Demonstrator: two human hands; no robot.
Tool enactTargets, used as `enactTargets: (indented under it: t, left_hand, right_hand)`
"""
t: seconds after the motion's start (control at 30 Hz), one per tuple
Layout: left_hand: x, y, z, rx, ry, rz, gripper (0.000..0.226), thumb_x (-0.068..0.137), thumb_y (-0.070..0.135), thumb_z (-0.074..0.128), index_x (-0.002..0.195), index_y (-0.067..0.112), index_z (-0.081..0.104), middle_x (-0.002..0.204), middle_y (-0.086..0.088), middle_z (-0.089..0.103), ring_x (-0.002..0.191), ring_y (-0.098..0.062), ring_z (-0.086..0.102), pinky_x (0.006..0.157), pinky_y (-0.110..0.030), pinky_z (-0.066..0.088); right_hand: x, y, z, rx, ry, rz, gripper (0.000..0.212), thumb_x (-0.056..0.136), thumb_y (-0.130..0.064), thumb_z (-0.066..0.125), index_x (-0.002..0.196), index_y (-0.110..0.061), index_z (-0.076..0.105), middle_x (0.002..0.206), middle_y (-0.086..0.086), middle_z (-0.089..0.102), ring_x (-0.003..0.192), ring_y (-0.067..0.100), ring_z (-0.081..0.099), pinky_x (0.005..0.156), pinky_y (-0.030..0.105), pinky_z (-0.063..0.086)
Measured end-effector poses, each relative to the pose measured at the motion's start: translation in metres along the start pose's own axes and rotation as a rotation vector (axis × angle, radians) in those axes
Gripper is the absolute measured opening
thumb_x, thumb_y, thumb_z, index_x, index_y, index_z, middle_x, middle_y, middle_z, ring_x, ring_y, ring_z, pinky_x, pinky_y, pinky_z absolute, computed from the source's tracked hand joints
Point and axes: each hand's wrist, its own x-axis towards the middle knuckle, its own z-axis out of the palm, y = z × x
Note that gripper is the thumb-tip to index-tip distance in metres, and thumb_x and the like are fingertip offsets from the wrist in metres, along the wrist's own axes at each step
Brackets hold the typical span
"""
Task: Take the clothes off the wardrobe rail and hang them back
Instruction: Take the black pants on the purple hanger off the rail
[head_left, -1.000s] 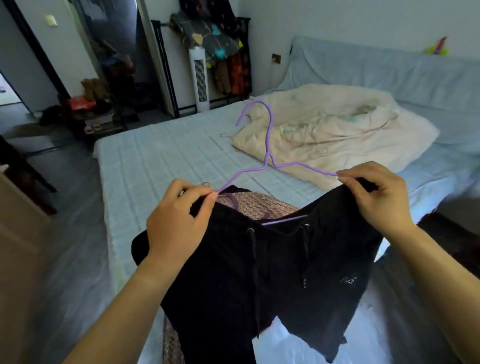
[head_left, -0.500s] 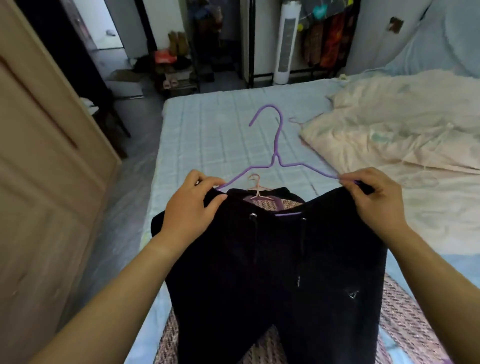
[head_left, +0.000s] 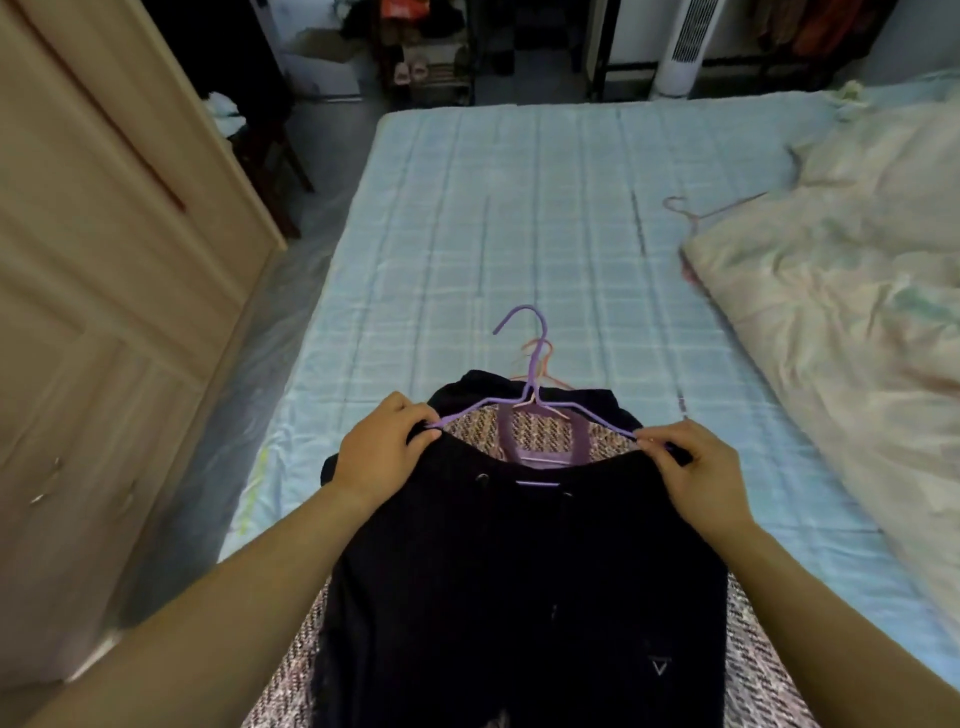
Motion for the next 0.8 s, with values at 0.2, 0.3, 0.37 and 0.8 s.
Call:
enactTargets:
  t: [0.2,0.3,0.37,0.8]
  left_hand:
    - [0.047,-0.02,0.053,0.054,-0.067,-0.096,0.018,0.093,0.033,0.055,0.106,0.027,0.065,0.1,0.007,0.051,0.081,-0.012,0.054,0.059,-0.026,0.038]
    - [0.066,-0.032,0.084,0.092,-0.128,-0.12,0.021,0.094,0.031,0.053,0.111,0.025,0.064,0.104,0.003,0.053,0.086,-0.018,0.058,0.064,-0.028,0.044]
    - [0.076,-0.04,0.104,0.096,-0.177,-0.12,0.026,0.093,0.031,0.053,0.117,0.026,0.061,0.107,0.001,0.054,0.09,-0.021,0.06,0.068,-0.033,0.048]
    - [0.077,-0.046,0.137,0.408,-0.562,-0.213,0.094,0.062,0.073,-0.007,0.149,0.038,0.007,0.159,-0.001,-0.004,0.146,-0.026,-0.004,0.111,-0.061,0.006]
  right_hand:
    - [0.032,0.053,0.039,-0.019,-0.111,0.124,0.022,0.079,-0.006,0.071,0.085,-0.027,0.072,0.083,-0.015,0.063,0.083,-0.003,0.058,0.078,0.006,0.04]
    - [0.037,0.081,0.057,-0.068,-0.175,0.207,0.018,0.08,-0.009,0.071,0.085,-0.026,0.073,0.085,-0.011,0.064,0.081,0.0,0.057,0.076,0.001,0.037]
    - [0.039,0.099,0.069,-0.132,-0.248,0.233,0.014,0.08,-0.012,0.071,0.087,-0.024,0.073,0.087,-0.009,0.064,0.082,0.006,0.06,0.076,0.006,0.039]
    - [0.045,0.106,0.11,-0.551,-0.659,0.243,0.061,0.091,-0.058,0.027,0.14,-0.024,0.037,0.148,0.001,0.035,0.136,0.022,0.031,0.112,0.043,0.023]
